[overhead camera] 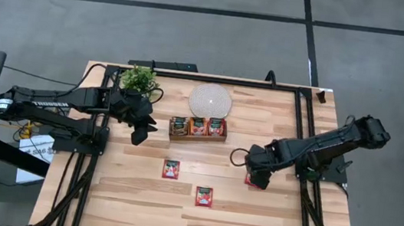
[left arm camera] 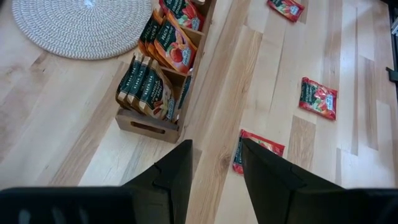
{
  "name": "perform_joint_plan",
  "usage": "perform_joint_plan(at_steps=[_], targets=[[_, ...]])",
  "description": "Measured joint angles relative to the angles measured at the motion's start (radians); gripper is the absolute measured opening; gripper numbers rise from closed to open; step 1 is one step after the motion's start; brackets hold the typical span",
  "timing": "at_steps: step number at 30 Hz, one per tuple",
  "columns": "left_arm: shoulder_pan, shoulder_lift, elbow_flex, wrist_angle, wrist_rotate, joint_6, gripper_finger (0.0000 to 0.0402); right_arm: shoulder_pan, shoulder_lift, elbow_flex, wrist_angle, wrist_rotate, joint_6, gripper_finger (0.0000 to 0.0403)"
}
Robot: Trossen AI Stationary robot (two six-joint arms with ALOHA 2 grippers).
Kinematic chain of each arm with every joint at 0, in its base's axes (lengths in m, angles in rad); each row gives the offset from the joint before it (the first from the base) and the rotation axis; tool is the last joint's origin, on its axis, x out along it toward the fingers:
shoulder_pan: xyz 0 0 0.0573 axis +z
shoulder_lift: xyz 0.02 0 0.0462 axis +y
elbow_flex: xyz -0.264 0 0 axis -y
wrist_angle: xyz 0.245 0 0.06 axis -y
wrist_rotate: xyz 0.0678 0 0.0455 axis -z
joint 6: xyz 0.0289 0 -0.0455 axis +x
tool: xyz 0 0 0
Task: Pick & Place Tea
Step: Put the red tea bag into the right section of the wooden organizer
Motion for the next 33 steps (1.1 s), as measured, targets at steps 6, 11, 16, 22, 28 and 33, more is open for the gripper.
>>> perform_joint_plan(at_steps=[6,11,16,22,28,33], targets=[[0.000,0.000,0.000,0.000,0.000,-0.001,0.0128,-0.020,0.006,-0.110,0.078,-0.057,-0.010,0.0181],[0.000,0.000,0.000,0.001,0.000,-0.007,0.0128,-0.071,0.007,-0.171,0.184,-0.107,-0.071,0.0185],[0.000,0.000,0.000,0.003,0.001,-0.032,0.0128,-0.110,0.007,-0.191,0.215,-0.113,-0.140,0.0181],[0.000,0.000,0.000,0.003,0.000,-0.047,0.0128,-0.148,0.007,-0.244,0.284,-0.168,-0.159,0.0185],[0.000,0.001,0.000,0.003,0.000,-0.047,0.0128,-0.157,0.009,-0.247,0.317,-0.129,-0.159,0.0189],[0.000,0.010,0.000,0.004,0.000,-0.047,0.0128,-0.157,0.010,-0.247,0.314,-0.100,-0.148,0.0180]])
